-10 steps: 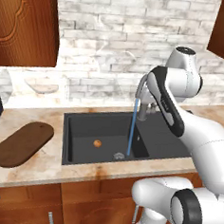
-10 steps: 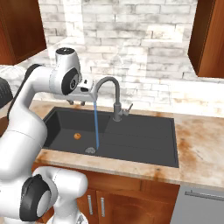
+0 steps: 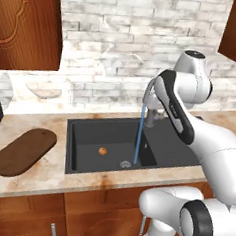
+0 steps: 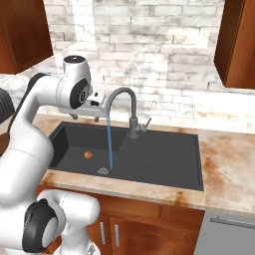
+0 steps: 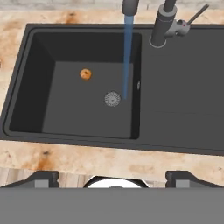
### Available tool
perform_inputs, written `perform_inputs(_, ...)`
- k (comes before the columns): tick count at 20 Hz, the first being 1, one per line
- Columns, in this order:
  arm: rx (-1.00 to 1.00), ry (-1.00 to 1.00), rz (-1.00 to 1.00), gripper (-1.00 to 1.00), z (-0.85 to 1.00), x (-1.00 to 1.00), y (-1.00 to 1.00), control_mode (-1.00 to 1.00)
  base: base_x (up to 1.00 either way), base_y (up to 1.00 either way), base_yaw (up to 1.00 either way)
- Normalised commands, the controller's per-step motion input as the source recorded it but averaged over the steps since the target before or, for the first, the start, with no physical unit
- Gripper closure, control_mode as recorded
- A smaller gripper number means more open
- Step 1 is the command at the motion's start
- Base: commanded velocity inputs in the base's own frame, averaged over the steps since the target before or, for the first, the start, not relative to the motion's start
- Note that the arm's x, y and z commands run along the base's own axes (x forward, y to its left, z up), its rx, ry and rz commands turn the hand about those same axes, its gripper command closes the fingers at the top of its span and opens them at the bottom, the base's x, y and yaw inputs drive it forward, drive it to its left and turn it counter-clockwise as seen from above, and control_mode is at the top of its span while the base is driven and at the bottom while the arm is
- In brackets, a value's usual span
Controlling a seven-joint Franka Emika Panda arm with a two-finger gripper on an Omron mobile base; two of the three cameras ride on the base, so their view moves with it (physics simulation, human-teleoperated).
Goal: Pick the tangerine from the sink and place it on the cutting board to airdry. Then turn off the sink faucet.
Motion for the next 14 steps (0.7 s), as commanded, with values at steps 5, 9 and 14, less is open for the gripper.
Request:
perform_inputs(5, 0.0, 0.0, 0.0, -1.0, 0.01, -0.07, 0.59, -1.0, 0.0, 0.0, 0.0)
perform_inputs(9, 0.0, 0.0, 0.01, -1.0, 0.0, -0.01, 0.63, -1.0, 0.0, 0.0, 0.0)
perform_inputs(14, 0.0, 0.0, 0.05, -1.0, 0.0, -0.16, 0.34, -1.0, 0.0, 0.0, 0.0)
